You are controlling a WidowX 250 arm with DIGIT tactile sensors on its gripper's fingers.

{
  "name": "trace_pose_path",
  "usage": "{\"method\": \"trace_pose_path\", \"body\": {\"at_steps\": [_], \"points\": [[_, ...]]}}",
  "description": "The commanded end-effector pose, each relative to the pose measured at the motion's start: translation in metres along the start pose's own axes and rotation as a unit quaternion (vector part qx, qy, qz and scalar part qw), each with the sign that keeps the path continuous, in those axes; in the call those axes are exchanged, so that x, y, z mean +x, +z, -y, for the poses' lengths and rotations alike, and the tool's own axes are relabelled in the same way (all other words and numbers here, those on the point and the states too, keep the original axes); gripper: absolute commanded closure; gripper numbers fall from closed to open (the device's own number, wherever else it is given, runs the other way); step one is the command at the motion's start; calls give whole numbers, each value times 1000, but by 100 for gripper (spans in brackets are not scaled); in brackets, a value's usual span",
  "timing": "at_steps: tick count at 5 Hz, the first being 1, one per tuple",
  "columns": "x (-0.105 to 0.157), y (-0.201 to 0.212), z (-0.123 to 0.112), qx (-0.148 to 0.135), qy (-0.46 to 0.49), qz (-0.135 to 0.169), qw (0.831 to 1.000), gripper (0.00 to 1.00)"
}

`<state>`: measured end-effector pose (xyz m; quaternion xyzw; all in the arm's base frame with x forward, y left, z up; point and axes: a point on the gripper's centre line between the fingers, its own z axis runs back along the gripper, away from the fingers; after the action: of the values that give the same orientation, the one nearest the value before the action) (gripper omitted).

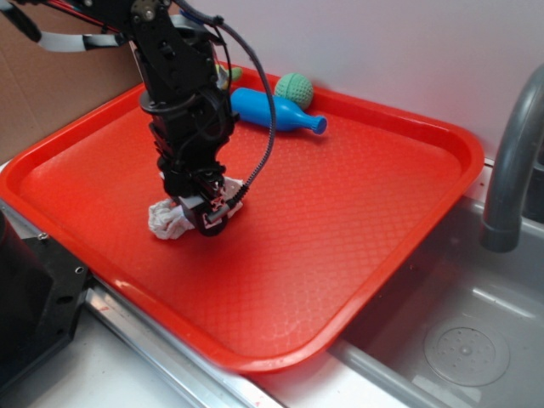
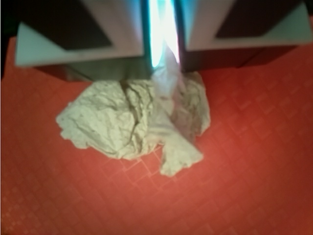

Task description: Grab the white paper.

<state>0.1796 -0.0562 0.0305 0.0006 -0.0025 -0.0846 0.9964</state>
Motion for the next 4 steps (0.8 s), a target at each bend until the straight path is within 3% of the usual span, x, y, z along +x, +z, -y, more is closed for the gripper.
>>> {"method": "trace_pose_path", "body": {"at_steps": [1, 2, 3, 4], "points": [[-42, 89, -54, -63, 85, 129, 986, 100], [-70, 130, -102, -114, 150, 173, 967, 100], [-68, 183, -131, -84, 173, 158, 969, 100], [-40, 235, -113, -53, 134, 141, 979, 100]]}}
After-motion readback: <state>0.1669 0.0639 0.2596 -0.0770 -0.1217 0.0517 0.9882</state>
